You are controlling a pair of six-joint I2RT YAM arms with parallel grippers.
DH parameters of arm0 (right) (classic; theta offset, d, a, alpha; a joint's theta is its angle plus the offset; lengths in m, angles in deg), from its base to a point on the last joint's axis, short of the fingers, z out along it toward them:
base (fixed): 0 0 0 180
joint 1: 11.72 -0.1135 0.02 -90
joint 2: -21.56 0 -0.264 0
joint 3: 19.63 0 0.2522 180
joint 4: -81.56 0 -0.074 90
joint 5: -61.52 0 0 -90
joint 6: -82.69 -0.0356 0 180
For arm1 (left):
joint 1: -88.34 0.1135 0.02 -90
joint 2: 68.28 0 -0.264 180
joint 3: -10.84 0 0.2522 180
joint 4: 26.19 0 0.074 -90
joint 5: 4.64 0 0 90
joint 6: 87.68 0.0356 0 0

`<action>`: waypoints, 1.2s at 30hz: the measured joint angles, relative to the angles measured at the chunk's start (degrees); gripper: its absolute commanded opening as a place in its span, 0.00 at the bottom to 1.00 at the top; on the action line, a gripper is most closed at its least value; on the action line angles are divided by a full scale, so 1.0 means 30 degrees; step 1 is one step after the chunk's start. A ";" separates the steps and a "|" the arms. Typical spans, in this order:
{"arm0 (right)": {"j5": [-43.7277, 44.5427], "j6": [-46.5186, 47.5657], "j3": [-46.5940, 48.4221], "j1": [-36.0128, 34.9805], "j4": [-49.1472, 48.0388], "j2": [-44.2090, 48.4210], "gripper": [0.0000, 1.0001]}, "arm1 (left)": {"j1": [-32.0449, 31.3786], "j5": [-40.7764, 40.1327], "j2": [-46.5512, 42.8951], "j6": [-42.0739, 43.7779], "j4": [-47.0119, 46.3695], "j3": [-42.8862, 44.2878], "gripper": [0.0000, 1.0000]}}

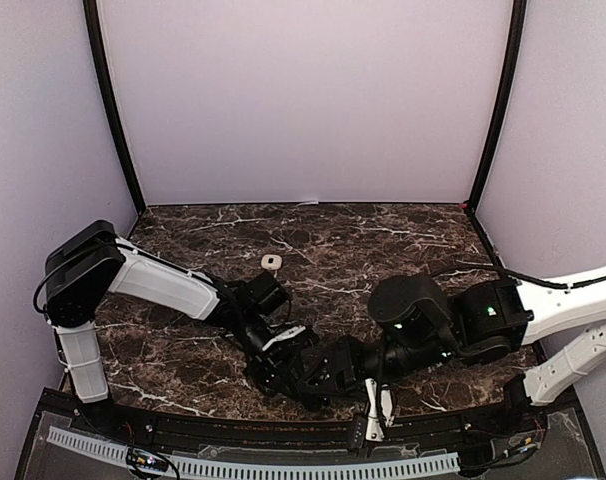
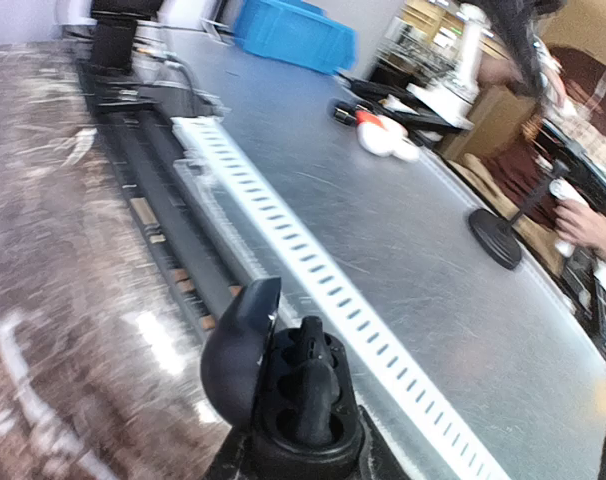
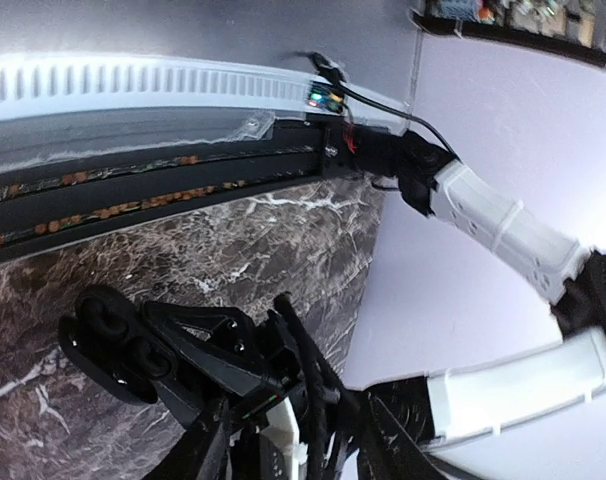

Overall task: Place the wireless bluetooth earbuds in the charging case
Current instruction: Insert the left earbud into the left side groove of the charging case, then close the charging case with the earbuds.

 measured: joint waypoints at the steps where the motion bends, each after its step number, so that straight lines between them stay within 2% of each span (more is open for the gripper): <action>1: -0.0160 -0.0998 -0.0583 0.0124 -0.0707 0.0583 0.44 | 0.0299 -0.0197 -0.0372 -0.0794 -0.1268 -0.0685 0.00; 9: -0.1042 -0.9012 -0.8102 0.2324 -0.7949 0.4794 0.49 | 0.3147 -0.2295 -0.2222 -0.8313 -1.2174 -0.4648 0.00; 13: -0.0015 -1.5103 -1.1198 0.3220 -1.3865 0.5180 0.45 | 0.3337 -0.4036 -0.2586 -1.0032 -1.5504 -0.5748 0.00; 17: 0.2681 -2.1405 -1.1395 0.3497 -1.7318 0.3840 0.43 | 0.3315 -0.5166 -0.3286 -1.0593 -1.7172 -0.6390 0.00; 21: 0.4991 -2.6330 -0.9704 0.3519 -1.7464 0.1800 0.43 | 0.3315 -0.5872 -0.3912 -1.0870 -1.8455 -0.6841 0.00; 26: 0.7133 -2.9944 -0.8706 0.3541 -1.7369 0.0182 0.40 | 0.3315 -0.6295 -0.4160 -1.1227 -1.9832 -0.7475 0.00; 30: 0.9063 -3.2603 -0.8896 0.3956 -1.7187 0.0197 0.39 | 0.3315 -0.6448 -0.4328 -1.1344 -2.0706 -0.8225 0.00; 36: 0.9194 -3.6261 -0.9194 0.5756 -1.6342 0.0889 0.35 | 0.3315 -0.6492 -0.4415 -1.1409 -2.2046 -0.9122 0.00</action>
